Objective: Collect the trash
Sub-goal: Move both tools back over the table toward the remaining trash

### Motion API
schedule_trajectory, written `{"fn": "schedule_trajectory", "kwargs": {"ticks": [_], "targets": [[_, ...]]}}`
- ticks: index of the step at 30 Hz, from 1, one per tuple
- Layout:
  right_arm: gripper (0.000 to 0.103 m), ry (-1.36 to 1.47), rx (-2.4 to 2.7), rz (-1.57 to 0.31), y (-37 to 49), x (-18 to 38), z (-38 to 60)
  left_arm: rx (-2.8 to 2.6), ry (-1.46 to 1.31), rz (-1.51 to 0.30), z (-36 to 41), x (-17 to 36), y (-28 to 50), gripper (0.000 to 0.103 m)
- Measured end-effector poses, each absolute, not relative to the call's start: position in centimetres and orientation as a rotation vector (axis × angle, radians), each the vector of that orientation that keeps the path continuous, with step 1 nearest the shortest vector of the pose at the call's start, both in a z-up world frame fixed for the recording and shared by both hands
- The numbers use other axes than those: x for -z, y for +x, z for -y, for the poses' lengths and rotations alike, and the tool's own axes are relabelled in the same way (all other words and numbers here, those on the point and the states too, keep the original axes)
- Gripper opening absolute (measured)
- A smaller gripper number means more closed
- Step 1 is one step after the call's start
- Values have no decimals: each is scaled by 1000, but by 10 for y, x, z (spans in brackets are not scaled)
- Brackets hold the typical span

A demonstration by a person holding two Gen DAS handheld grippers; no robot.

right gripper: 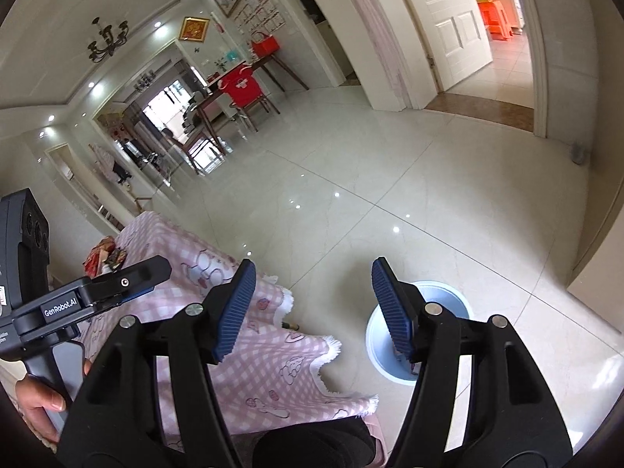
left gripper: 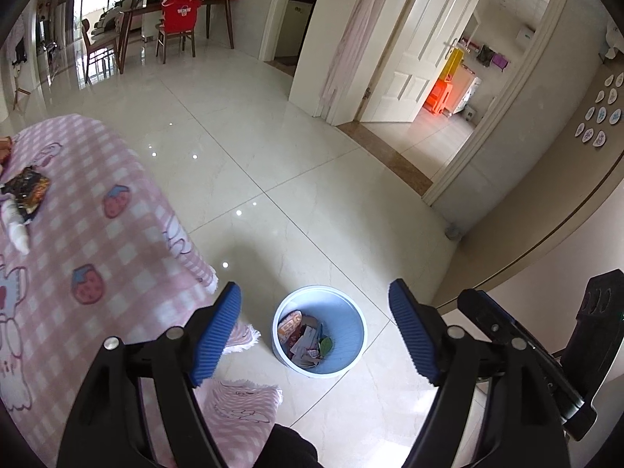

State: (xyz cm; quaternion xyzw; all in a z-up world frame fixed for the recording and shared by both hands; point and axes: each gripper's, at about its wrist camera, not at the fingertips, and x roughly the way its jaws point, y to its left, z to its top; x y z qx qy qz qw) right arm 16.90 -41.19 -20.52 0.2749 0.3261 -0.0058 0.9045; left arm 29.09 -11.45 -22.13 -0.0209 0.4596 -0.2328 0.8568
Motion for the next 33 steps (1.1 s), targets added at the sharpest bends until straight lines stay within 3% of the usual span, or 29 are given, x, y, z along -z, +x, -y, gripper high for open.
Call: {"fn": "schedule_trajectory", "kwargs": {"ticks": [10,22,33], "targets": [[62,463,-193,-666,183,165,311,348,-46,-844,3,185,262,80],[62,297,-434,-722,218,143,152,-29,-227,-779,-208,180,226,81],[63,212,-489,-782,245,155,96,25,-325,-852,-249,226,244,81]]}}
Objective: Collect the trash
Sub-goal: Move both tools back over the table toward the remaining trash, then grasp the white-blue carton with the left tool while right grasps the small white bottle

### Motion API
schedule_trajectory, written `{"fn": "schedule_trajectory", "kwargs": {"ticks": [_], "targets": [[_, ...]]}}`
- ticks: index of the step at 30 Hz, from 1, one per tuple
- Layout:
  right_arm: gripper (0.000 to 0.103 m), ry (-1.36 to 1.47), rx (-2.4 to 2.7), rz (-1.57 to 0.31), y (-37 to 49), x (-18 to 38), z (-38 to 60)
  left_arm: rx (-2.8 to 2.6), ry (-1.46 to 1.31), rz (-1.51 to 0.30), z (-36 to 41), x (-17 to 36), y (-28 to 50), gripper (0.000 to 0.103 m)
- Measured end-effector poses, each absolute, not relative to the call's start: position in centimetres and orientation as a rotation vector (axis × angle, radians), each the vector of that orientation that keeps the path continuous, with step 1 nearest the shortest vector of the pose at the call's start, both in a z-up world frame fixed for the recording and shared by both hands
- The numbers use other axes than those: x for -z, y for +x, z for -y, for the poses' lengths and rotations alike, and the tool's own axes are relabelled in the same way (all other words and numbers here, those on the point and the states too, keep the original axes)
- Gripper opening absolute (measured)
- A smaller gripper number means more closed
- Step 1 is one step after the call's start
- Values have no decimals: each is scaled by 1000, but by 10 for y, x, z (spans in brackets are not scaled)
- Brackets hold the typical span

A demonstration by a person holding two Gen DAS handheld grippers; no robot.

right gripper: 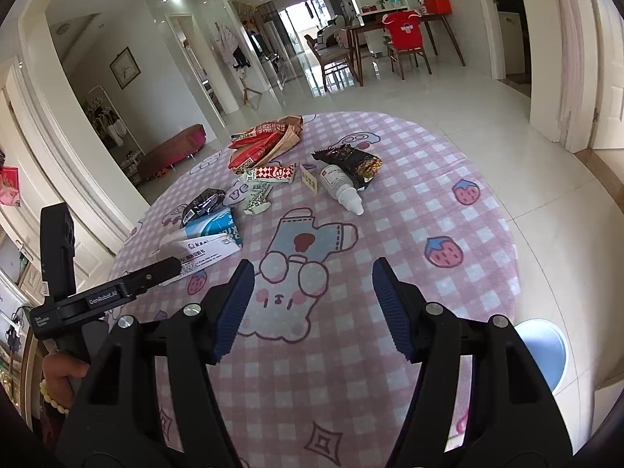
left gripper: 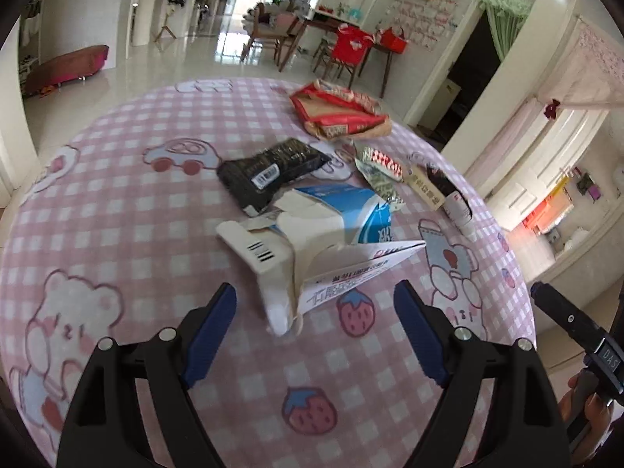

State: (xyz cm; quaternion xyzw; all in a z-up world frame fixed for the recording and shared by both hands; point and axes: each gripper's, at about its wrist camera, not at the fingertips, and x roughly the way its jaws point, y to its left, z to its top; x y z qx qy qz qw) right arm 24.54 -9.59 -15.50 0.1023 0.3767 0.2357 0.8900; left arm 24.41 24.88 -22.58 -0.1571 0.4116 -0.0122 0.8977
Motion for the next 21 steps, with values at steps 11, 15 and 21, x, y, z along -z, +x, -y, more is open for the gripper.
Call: {"fn": "schedule_trajectory", "kwargs": {"ticks": [11,15,21], "targets": [[64,161,-456,-823,296,169,85,91,-267,-863,-230,232,272,27],[63,111,-428,-851,321,176,73,119,-258,-827,-219,226,266,10],[56,54,-418,-878,345,184,55,98,-242,-777,-214,213,253,9]]}}
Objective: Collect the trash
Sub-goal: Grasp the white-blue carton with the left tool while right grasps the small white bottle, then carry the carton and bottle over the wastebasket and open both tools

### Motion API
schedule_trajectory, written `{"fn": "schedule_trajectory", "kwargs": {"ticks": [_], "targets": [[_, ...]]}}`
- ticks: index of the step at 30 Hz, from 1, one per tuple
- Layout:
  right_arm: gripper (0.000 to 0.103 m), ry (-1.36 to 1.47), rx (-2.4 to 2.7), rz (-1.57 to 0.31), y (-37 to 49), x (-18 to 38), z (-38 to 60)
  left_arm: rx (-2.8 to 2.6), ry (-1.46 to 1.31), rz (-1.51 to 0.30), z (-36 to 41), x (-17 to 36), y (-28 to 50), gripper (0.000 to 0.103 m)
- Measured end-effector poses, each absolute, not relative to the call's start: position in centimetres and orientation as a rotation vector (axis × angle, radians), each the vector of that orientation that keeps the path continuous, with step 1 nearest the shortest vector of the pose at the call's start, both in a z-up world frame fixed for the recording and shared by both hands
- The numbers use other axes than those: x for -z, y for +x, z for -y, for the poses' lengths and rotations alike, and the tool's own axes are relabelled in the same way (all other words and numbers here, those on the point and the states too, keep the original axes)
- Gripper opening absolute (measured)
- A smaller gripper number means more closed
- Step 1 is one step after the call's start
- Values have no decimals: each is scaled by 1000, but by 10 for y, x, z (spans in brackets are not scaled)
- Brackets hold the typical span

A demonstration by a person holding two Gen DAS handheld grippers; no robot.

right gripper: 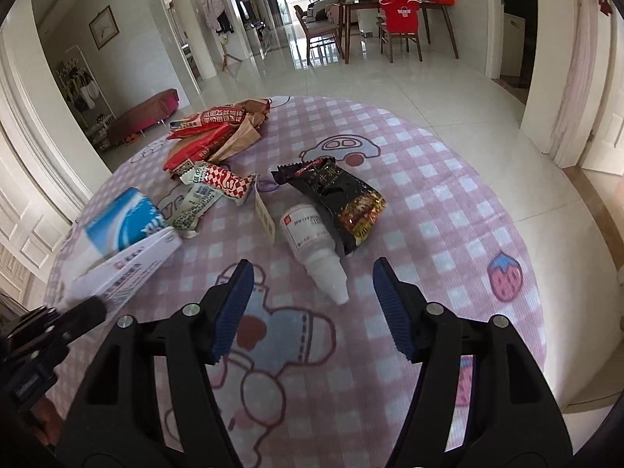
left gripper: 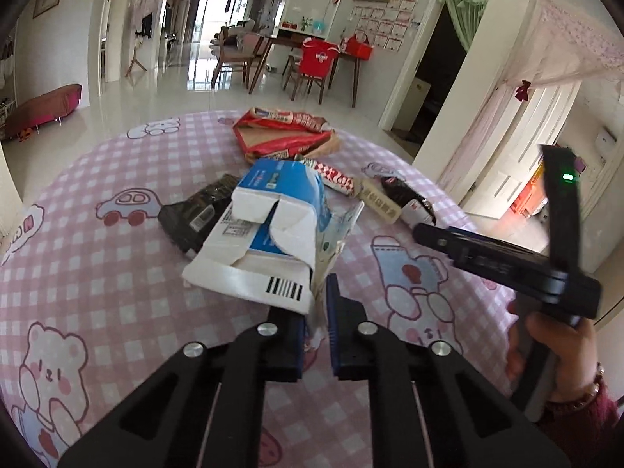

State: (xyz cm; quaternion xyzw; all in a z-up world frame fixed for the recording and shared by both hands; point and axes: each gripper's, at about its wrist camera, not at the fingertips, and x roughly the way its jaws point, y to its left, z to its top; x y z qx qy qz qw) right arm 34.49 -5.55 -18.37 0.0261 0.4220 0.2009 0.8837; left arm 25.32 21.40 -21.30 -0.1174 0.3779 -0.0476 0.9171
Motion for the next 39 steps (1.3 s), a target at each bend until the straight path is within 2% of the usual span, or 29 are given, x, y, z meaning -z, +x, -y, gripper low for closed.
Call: {"fn": "schedule_trajectory", "kwargs": {"ticks": [2,4,12,21,29,39], "targets": [[49,47,-415,-893,350,185,52,85,-249,-766,-215,210,249,9],[19,13,-403,-894,350,186,49,79,-244,-760,-215,206,246,9],[19,92,-500,-889,321,182,68,87,-242,-724,-202,187,229,9],[19,271,-538,-787,257,149,134,177,-185,-693,-146,161,210,9],[19,385,-444,-677,206,135,232,364,-96,-731,-46,154,209,9],[19,544,-195,-670,165,181,366,600,44,-873,102,195,237,9]]}}
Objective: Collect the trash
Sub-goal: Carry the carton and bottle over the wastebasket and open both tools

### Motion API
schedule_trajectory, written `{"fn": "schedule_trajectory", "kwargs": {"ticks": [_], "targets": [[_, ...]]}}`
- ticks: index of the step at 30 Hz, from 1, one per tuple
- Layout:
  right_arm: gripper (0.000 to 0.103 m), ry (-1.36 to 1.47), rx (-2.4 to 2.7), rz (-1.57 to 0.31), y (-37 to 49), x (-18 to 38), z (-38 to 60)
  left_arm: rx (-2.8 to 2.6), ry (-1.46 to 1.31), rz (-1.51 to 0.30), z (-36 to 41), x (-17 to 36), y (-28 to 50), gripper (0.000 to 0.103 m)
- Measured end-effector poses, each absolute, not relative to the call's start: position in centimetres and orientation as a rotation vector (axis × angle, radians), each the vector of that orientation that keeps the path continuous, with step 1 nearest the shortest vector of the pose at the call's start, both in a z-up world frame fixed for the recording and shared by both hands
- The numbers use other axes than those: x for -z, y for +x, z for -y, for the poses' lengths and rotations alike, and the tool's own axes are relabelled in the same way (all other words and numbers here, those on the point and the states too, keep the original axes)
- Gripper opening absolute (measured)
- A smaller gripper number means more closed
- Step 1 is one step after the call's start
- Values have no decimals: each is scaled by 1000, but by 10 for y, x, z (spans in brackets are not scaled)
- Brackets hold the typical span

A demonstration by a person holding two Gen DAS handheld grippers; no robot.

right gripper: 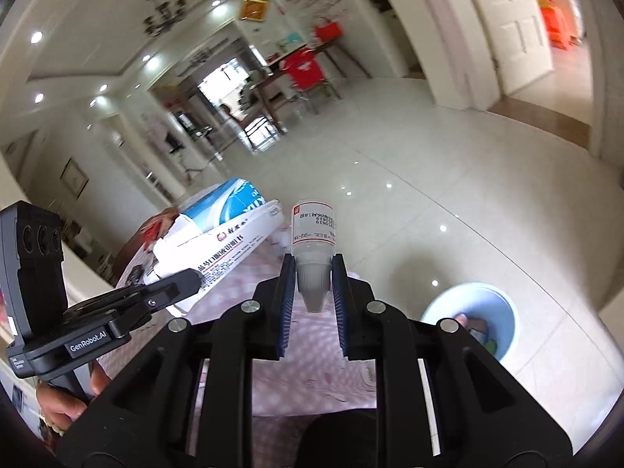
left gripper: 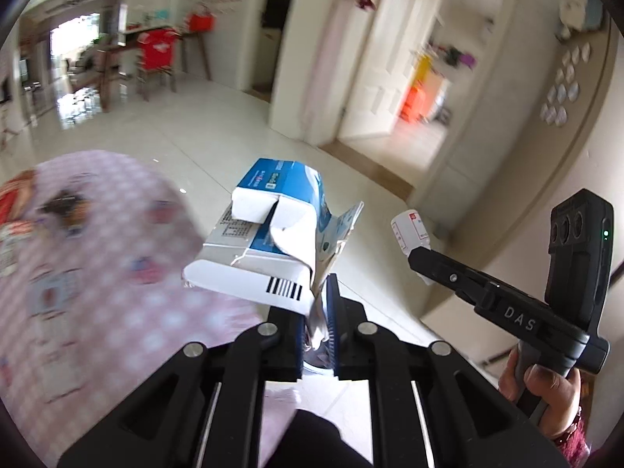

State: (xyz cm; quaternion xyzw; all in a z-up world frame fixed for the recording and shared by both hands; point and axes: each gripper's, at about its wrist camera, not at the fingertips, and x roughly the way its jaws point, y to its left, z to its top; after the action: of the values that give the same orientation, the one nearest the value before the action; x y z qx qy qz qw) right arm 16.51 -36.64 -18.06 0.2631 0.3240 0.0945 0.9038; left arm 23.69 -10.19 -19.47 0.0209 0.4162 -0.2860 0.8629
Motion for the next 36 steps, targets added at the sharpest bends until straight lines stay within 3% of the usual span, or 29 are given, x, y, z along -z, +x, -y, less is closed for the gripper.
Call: {"fn": "schedule_trajectory", "kwargs": {"ticks": [11,12,13,15,36], "targets": [[19,636,12,-616,135,214,440,716,114,-948,210,239,279,14],[19,642,24,-612,133,217,449,708,115,-947,218,241,281,28],[19,649,34,-614,134,220,454,696,118,-953,224,245,284,51],[19,661,45,-619,136,225,459,670,124,-955,232,252,289,62],[19,659,8,-655,148,230,451,617,101,-982,210,253,281,66]]}}
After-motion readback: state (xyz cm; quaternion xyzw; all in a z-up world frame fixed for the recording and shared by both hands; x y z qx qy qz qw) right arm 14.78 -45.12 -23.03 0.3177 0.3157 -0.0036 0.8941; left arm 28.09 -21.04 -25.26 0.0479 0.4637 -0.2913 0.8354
